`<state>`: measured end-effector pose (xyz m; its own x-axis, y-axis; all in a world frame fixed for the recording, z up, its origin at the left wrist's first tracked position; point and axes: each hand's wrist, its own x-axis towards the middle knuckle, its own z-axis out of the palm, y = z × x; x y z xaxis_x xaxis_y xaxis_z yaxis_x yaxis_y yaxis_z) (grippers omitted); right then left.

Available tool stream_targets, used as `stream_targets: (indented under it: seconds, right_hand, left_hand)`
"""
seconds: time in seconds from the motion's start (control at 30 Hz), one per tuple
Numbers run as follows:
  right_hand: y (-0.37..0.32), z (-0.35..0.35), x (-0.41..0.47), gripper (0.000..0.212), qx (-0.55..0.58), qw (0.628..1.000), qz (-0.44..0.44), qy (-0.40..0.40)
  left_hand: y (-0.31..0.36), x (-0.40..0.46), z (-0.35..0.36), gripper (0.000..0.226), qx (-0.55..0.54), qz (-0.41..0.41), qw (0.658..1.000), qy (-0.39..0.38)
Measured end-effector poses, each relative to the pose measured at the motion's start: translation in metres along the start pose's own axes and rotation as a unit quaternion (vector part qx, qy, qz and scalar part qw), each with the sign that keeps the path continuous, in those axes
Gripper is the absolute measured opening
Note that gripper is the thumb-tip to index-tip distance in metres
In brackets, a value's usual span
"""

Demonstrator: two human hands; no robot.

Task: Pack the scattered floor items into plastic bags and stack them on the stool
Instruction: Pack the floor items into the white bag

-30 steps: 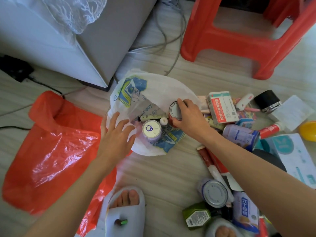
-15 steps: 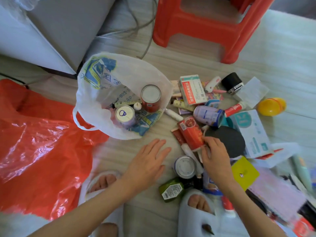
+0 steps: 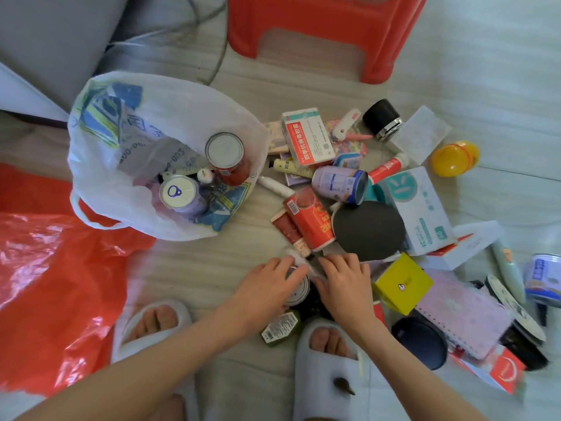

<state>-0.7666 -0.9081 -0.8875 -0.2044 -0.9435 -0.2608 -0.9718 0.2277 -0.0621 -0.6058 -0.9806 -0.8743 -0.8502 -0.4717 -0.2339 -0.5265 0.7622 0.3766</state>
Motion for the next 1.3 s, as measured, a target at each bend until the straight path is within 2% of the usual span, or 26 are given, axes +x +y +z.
stream_targets:
  seconds: [0.13, 0.23, 0.3, 0.37, 0.43, 0.5, 0.63, 0.73, 0.83, 0.97, 1.17, 1.3]
  right_hand:
    - [-0.01, 0.001, 0.001, 0.032, -0.04, 0.999, 0.002, -0.035]
    - [-0.017, 0.002, 0.004, 0.03, -0.019, 0.998, 0.03, -0.052]
    - [-0.023, -0.005, 0.007, 0.026, 0.035, 0.996, 0.052, -0.059]
    - [-0.03, -0.014, 0.013, 0.027, 0.156, 0.982, 0.084, -0.065]
    - [-0.038, -0.025, 0.022, 0.025, 0.323, 0.938, 0.094, -0.086]
    - [-0.051, -0.04, 0.038, 0.016, 0.441, 0.89, 0.097, -0.061]
    - [-0.088, -0.067, 0.079, 0.01, 0.56, 0.818, 0.112, -0.063]
    - [-0.113, -0.075, 0.107, 0.013, 0.613, 0.771, 0.153, -0.083]
    - [-0.13, -0.068, 0.125, 0.02, 0.634, 0.738, 0.204, -0.11]
    - [-0.144, -0.06, 0.14, 0.026, 0.593, 0.772, 0.21, -0.094]
    - [-0.156, -0.057, 0.141, 0.018, 0.602, 0.76, 0.237, -0.061]
    - [-0.16, -0.052, 0.132, 0.017, 0.556, 0.808, 0.194, -0.022]
  left_hand:
    - [-0.017, -0.021, -0.009, 0.068, -0.06, -0.076, 0.995, -0.007]
    - [-0.031, -0.035, -0.021, 0.064, -0.119, -0.149, 0.982, 0.008]
    - [-0.04, -0.044, -0.034, 0.064, -0.163, -0.177, 0.969, 0.048]
    - [-0.049, -0.049, -0.048, 0.067, -0.203, -0.184, 0.957, 0.091]
    - [-0.058, -0.053, -0.069, 0.07, -0.209, -0.187, 0.948, 0.151]
    - [-0.066, -0.058, -0.093, 0.07, -0.195, -0.2, 0.933, 0.227]
    - [-0.094, -0.069, -0.129, 0.071, -0.136, -0.252, 0.9, 0.33]
    - [-0.13, -0.064, -0.142, 0.068, -0.071, -0.298, 0.891, 0.336]
    - [-0.16, -0.051, -0.143, 0.067, -0.023, -0.336, 0.89, 0.307]
    - [-0.191, -0.041, -0.136, 0.069, 0.033, -0.355, 0.898, 0.258]
    - [-0.216, -0.026, -0.125, 0.072, 0.014, -0.372, 0.899, 0.23]
    - [-0.228, -0.011, -0.117, 0.073, 0.031, -0.37, 0.904, 0.211]
